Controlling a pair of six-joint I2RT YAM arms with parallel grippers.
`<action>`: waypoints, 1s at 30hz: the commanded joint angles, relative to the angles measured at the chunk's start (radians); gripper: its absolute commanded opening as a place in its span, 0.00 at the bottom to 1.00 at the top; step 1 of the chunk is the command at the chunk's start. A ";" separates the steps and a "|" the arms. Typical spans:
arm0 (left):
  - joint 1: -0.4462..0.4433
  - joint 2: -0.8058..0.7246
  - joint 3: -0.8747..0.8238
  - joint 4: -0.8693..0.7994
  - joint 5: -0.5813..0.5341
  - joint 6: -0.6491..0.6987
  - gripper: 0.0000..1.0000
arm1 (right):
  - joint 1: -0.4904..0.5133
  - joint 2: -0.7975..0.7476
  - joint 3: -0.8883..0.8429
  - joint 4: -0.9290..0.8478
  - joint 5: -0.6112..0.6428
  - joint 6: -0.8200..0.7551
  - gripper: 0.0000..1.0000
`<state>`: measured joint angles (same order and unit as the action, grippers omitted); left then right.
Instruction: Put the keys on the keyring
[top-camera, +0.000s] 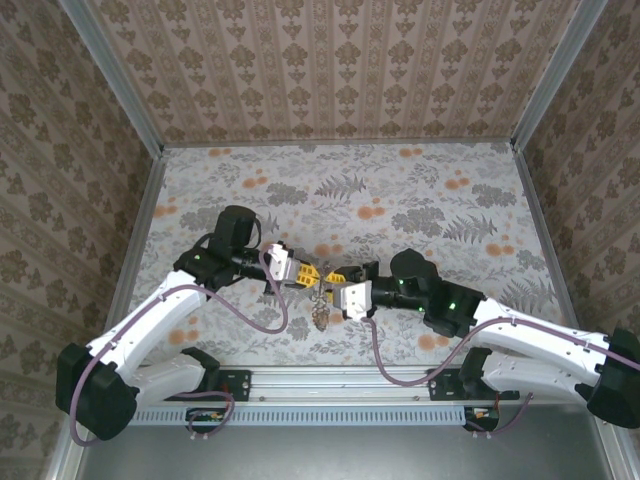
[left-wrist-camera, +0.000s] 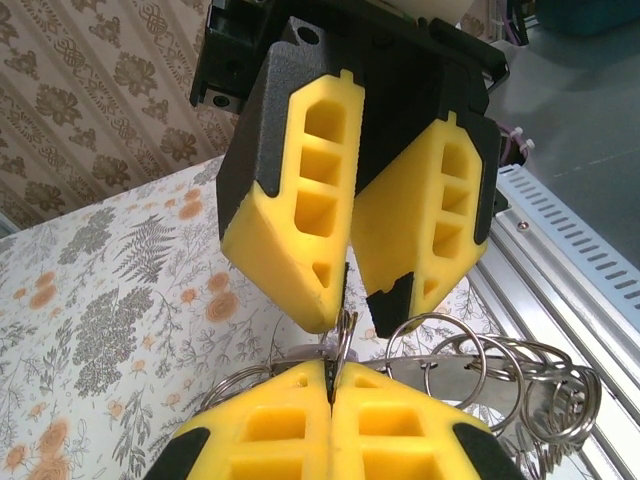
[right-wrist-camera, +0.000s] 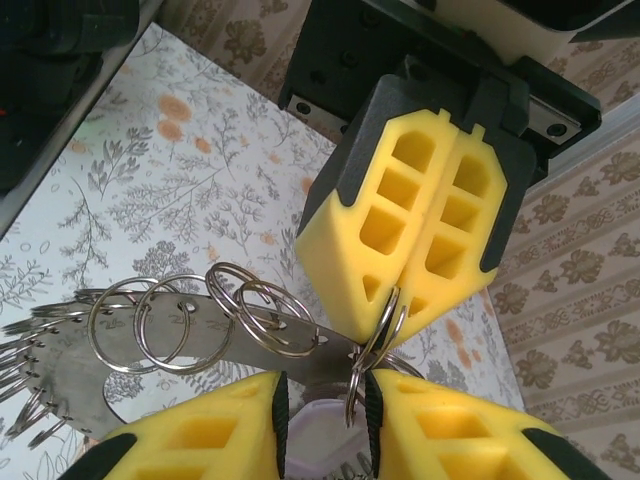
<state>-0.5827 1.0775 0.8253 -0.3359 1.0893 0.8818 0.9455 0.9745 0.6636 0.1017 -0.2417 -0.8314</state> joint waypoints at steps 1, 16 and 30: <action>-0.010 -0.017 -0.006 0.034 0.041 -0.020 0.00 | -0.011 -0.021 -0.002 0.028 -0.050 0.045 0.28; -0.026 -0.019 -0.019 0.098 0.016 -0.065 0.00 | -0.017 0.042 -0.016 0.155 -0.066 0.138 0.19; -0.031 -0.016 -0.001 -0.011 -0.110 -0.072 0.24 | -0.020 0.058 0.045 -0.014 0.010 0.129 0.03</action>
<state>-0.6090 1.0748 0.7998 -0.3012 1.0004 0.8192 0.9264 1.0203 0.6544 0.1558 -0.2485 -0.6888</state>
